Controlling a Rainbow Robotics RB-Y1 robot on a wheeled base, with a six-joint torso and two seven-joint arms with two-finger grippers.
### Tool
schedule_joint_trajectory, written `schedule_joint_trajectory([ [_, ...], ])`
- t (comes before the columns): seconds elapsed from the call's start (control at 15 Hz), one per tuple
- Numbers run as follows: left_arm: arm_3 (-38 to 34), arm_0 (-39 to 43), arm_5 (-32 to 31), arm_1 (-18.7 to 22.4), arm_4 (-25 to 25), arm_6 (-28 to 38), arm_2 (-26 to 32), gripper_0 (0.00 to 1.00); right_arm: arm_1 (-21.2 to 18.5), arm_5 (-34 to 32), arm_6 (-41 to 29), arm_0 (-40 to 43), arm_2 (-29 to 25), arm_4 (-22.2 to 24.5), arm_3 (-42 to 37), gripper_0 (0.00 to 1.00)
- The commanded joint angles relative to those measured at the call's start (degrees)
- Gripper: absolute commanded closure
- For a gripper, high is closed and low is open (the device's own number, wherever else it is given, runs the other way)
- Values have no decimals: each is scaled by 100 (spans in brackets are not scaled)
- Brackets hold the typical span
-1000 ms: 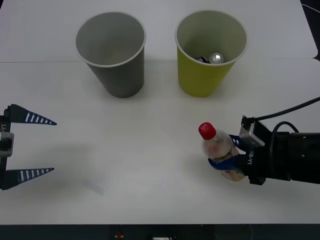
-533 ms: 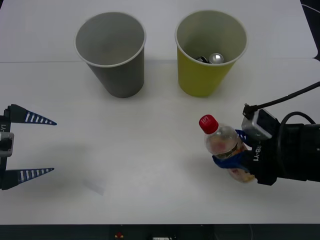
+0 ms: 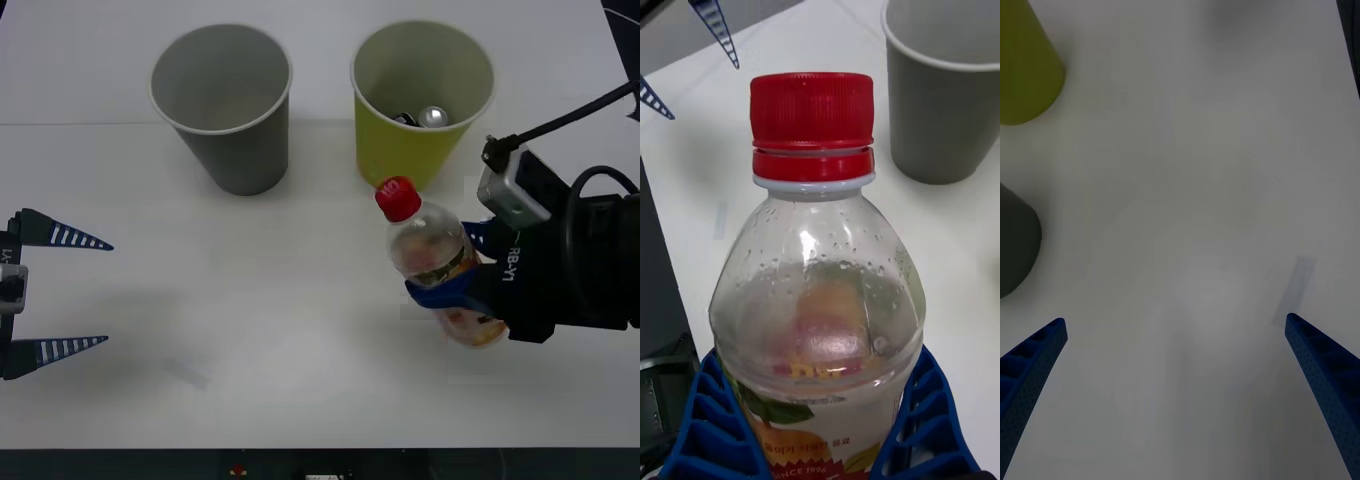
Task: Put the can into the green bin and the plastic bottle into the gray bin
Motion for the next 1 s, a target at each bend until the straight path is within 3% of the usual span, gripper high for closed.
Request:
schedule_joint_trajectory([
  [0.07,0,0,0,0,0,0,0,0,227,-1,-88,-614,141,79,236,100],
  [0.47,0,0,0,0,0,0,0,0,895,-1,-88,-2064,475,439,1326,100],
  [0.6,0,0,0,0,0,0,0,0,1141,-1,-123,-2565,686,861,1730,100],
  [0.73,0,0,0,0,0,0,0,0,1414,-1,-598,-3198,1002,1459,2152,100],
  [1.0,0,0,0,0,0,0,0,0,2020,-1,-598,-4341,1222,2329,3444,100],
])
